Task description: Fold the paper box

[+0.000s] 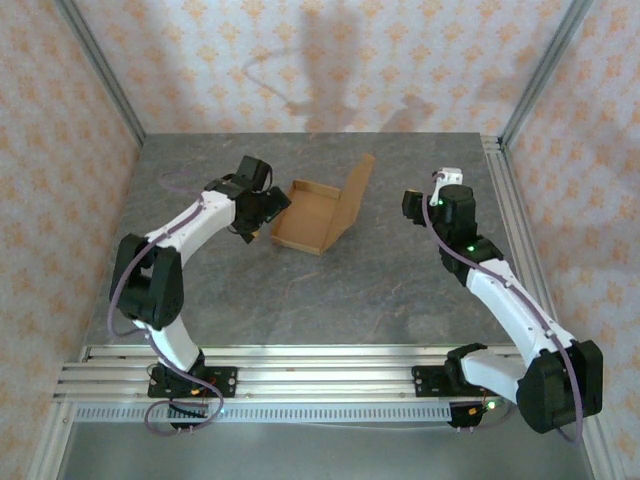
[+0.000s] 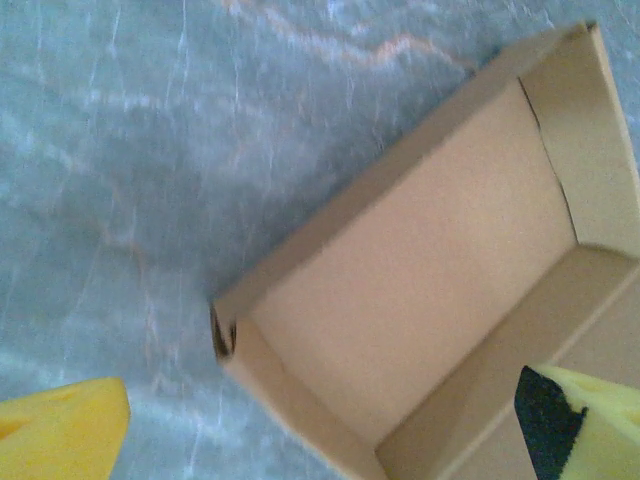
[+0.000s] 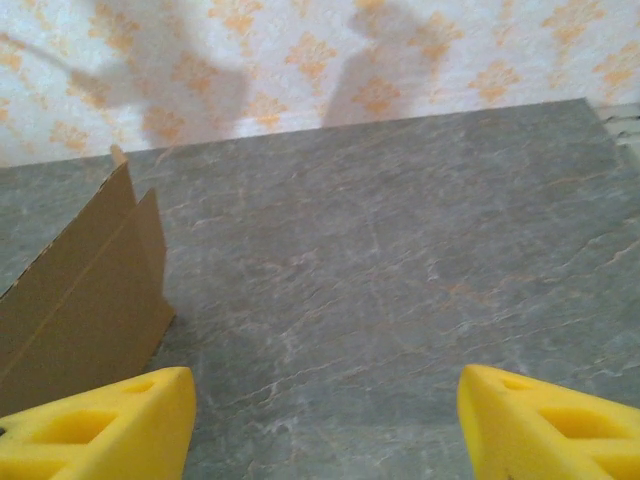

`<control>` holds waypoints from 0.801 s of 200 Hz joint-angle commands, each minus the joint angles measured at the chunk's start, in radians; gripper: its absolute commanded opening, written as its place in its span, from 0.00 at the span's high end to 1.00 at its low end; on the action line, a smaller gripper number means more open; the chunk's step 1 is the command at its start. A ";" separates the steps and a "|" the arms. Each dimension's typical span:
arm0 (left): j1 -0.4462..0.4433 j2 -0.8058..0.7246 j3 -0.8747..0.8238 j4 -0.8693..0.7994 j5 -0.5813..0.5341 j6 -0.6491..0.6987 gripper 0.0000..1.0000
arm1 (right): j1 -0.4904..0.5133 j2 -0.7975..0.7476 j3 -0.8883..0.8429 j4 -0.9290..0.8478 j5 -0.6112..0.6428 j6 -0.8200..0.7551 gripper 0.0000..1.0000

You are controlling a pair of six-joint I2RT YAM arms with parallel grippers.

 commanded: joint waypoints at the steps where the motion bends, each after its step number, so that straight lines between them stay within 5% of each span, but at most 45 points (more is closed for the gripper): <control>1: 0.044 0.088 0.043 0.107 0.107 0.114 0.00 | 0.006 0.026 -0.008 0.020 -0.030 0.081 0.30; 62: 0.053 0.312 0.178 0.124 0.242 0.197 0.00 | -0.038 0.274 0.062 0.092 -0.223 0.341 0.30; 111: 0.007 0.240 0.004 0.244 0.309 0.083 0.00 | -0.078 0.515 0.220 0.166 -0.384 0.393 0.30; 160: -0.129 0.161 -0.113 0.343 0.283 -0.047 0.00 | -0.088 0.715 0.418 0.117 -0.532 0.340 0.29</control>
